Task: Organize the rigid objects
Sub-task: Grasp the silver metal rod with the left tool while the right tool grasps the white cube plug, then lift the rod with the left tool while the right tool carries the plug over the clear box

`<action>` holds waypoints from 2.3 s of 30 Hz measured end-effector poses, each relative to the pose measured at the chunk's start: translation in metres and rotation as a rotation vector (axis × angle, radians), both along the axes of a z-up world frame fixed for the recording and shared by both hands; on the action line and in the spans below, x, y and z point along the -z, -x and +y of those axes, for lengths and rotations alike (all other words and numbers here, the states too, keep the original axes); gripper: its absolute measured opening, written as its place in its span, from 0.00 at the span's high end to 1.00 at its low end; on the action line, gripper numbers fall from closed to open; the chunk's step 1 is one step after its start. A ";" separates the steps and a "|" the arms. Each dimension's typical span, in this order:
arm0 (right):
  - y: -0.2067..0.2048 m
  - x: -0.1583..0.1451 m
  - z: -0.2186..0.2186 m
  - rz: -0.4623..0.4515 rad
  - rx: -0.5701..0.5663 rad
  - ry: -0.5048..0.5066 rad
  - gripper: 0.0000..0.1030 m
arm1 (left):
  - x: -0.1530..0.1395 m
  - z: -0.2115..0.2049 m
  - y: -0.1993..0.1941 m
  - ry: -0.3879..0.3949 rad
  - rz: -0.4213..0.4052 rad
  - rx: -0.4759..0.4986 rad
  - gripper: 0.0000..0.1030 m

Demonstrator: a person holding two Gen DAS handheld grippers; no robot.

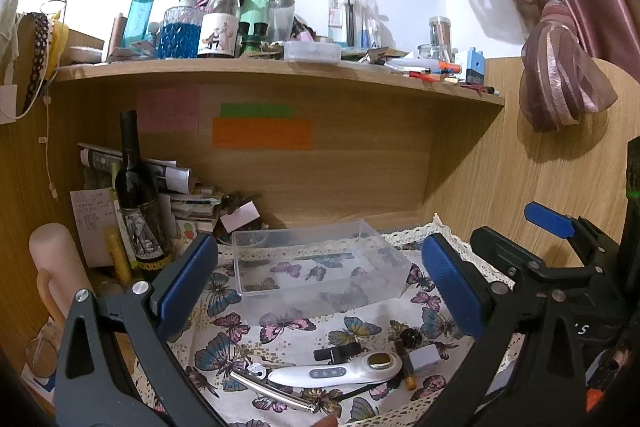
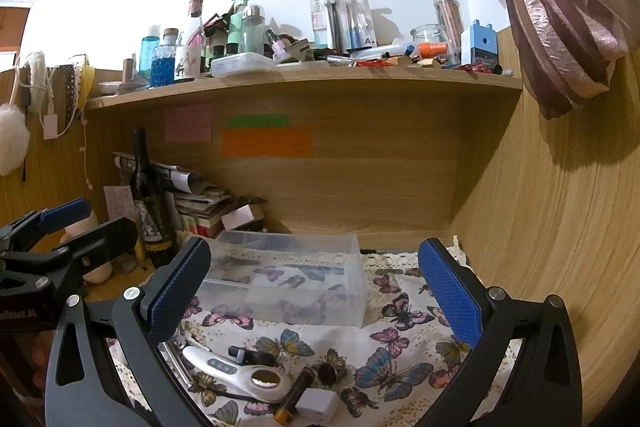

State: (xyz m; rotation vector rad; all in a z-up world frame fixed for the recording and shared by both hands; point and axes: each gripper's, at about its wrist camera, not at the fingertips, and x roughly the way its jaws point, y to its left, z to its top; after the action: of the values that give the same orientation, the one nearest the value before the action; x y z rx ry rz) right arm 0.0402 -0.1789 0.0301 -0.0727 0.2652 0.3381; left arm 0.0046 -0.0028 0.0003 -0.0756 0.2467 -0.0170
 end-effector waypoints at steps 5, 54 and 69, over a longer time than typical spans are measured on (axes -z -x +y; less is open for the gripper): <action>0.000 0.008 -0.001 0.003 -0.009 0.007 0.00 | 0.008 0.010 -0.006 0.016 0.032 -0.003 0.00; -0.057 0.158 -0.026 0.626 -0.038 0.047 0.54 | 0.176 0.054 -0.040 0.143 0.593 -0.156 0.67; -0.057 0.132 -0.031 0.490 0.009 0.045 0.54 | 0.169 0.054 -0.038 0.075 0.523 -0.183 0.85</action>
State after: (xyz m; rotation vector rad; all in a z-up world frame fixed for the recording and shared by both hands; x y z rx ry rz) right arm 0.0975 -0.2102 -0.1021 -0.0321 0.7585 0.3377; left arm 0.0428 0.0510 -0.1684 -0.1775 0.7613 0.1779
